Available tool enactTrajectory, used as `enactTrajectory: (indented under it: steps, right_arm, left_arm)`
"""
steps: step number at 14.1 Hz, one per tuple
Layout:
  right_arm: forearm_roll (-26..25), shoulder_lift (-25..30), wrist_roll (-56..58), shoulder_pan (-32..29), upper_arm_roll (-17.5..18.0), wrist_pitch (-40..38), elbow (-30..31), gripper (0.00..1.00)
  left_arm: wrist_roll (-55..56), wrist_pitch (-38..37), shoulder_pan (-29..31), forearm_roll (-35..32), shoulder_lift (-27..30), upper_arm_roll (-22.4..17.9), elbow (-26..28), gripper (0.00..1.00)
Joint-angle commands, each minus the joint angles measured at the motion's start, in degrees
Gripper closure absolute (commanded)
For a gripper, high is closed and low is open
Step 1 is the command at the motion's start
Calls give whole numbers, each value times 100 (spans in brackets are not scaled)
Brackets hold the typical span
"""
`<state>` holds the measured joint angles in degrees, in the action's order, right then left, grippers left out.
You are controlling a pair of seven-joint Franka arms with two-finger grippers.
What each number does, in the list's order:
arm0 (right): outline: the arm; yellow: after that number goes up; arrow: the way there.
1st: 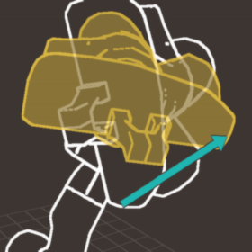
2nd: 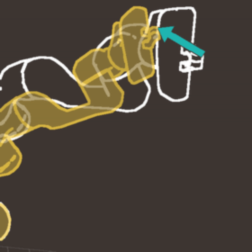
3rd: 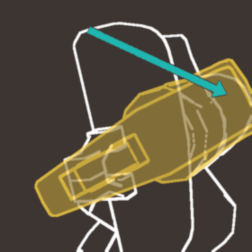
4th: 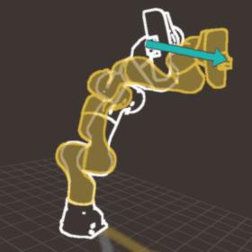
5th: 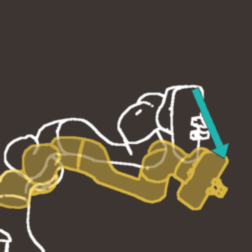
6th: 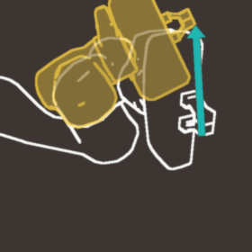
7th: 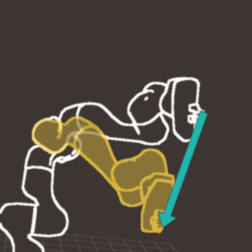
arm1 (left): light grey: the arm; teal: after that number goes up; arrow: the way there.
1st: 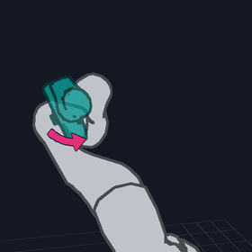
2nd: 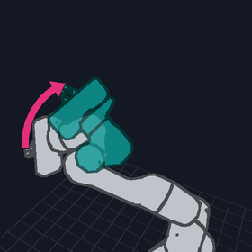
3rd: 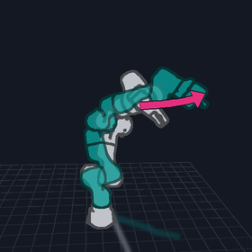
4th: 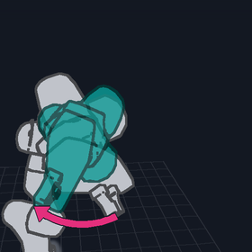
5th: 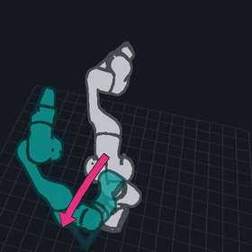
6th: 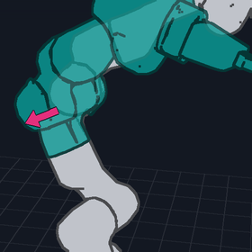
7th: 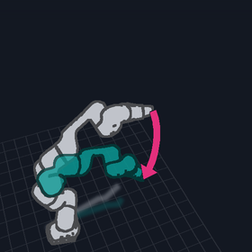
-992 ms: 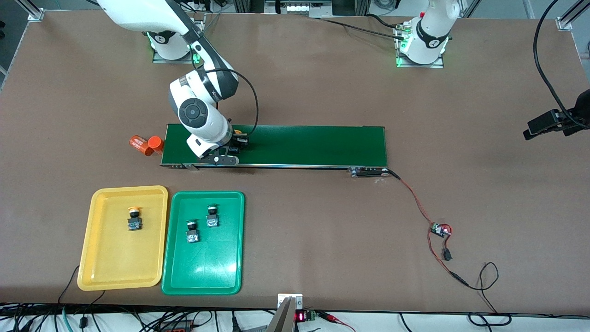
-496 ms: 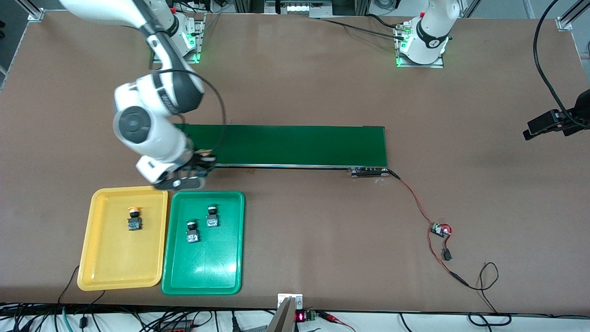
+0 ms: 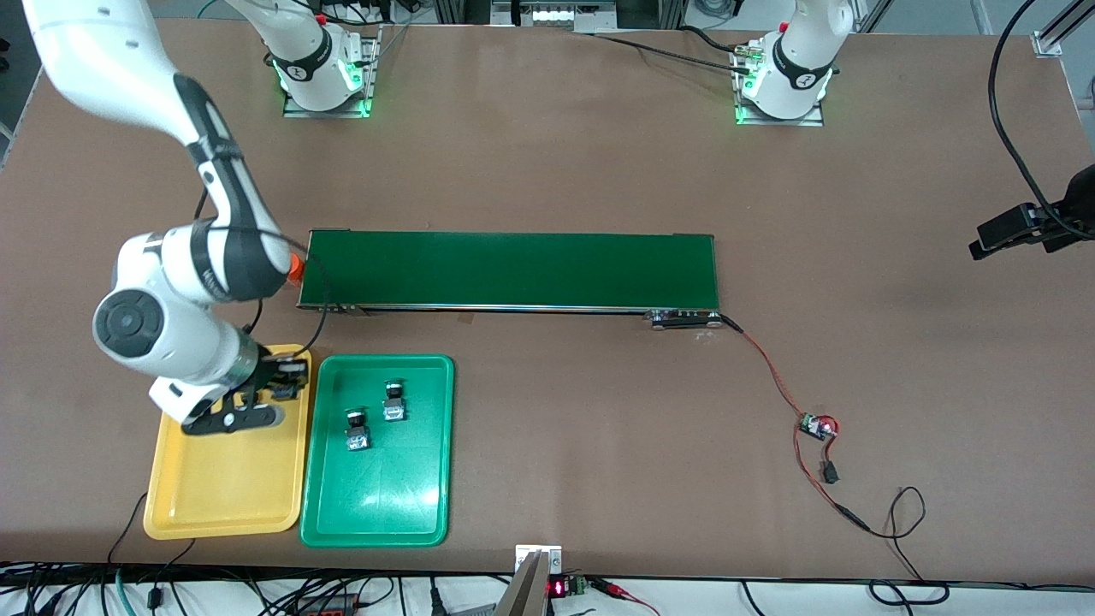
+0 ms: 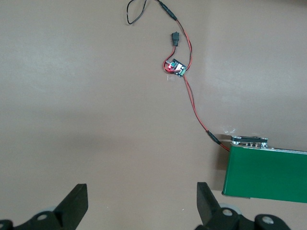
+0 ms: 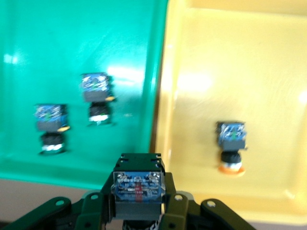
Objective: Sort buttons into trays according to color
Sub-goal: 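Lower the button into the yellow tray and open the right gripper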
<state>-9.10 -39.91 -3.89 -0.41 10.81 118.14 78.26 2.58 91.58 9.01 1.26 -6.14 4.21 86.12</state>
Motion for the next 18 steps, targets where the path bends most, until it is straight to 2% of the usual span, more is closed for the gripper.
enactTrajectory:
  steps: [1, 4, 6, 10, 11, 13, 14, 15, 16, 17, 18]
  right_arm:
    - [-83, -394, 177, 6, -157, 77, -452, 86]
    - [-92, -648, 336, -3, -368, 454, -452, 86]
    - [-127, -754, 336, -3, -404, 657, -452, 85]
    - [-189, -886, 319, -20, -413, 772, -435, 76]
    - [-189, -904, 310, -29, -430, 772, -435, 61]
    - [-189, -922, 319, -38, -430, 781, -435, 52]
    - [-189, -930, 319, -38, -430, 781, -435, 51]
    - [-189, -939, 301, -38, -430, 798, -435, 39]
    - [-189, -957, 318, -38, -430, 877, -435, 33]
    - [-189, -965, 266, -38, -430, 921, -435, 4]
    - [-180, -974, 283, -38, -430, 939, -435, 0]
  left_arm:
    - [-144, -17, -4, 77, 69, 62, 36, 0]
    - [-144, -35, -40, 24, 113, 237, 54, 0]
    - [-144, -306, 13, 24, 165, 238, 71, 0]
    - [-153, -457, 13, 24, 280, 238, 80, 0]
    - [-153, -439, -4, 24, 280, 255, 89, 0]
    - [-153, -431, 4, 24, 280, 264, 89, 0]
    - [-153, -396, 4, 24, 280, 264, 98, 0]
    - [-153, -378, 13, 24, 280, 264, 98, 0]
    - [-153, -369, 13, 24, 280, 264, 98, 0]
    - [-153, -369, 13, 24, 280, 264, 98, 0]
    - [-153, -360, 13, 24, 280, 264, 98, 0]
